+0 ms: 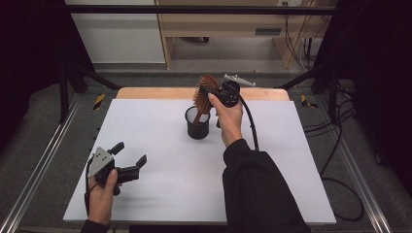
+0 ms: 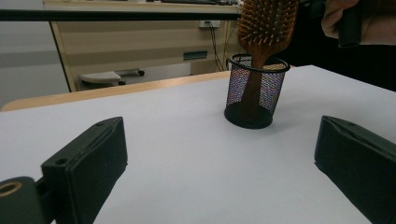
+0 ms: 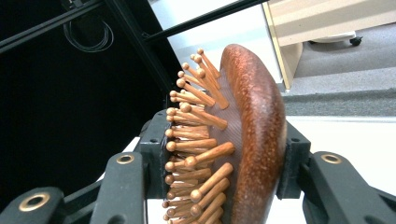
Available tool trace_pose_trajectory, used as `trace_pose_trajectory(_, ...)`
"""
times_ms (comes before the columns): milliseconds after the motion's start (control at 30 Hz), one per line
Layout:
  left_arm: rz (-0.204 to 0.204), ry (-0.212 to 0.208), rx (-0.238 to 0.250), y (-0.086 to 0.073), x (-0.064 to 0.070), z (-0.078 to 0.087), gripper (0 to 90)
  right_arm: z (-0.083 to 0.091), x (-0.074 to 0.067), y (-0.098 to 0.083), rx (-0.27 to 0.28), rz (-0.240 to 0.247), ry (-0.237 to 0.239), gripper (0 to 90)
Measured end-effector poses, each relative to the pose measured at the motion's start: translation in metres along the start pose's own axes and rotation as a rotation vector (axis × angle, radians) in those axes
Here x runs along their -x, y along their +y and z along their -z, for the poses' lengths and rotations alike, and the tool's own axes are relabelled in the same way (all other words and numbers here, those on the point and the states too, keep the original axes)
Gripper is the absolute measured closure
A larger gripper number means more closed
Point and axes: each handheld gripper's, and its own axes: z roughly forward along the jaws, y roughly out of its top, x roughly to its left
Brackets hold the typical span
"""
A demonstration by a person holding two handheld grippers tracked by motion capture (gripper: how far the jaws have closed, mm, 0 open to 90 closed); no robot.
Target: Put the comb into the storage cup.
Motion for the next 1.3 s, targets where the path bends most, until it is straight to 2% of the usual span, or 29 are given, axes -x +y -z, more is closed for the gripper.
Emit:
trace_pose_trajectory(633,-0.002,-0.001,-0.007,-0.001,0.0,-0.001,2.8,-0.003,0.015,0.0,-0.002,-0.036,0.004,48.3)
trace_pose_trajectory(1100,-0.003,0.001,-0.009,-0.001,0.0,-0.001,2.8,-0.002,0.021,0.001,-0.013,-0.035,0.001,46.6)
trace_pose_trajectory(1300,-0.004,0.001,-0.01,-0.001,0.0,-0.001,2.8,-0.002,0.022,0.001,-0.02,-0.017,-0.005,45.7)
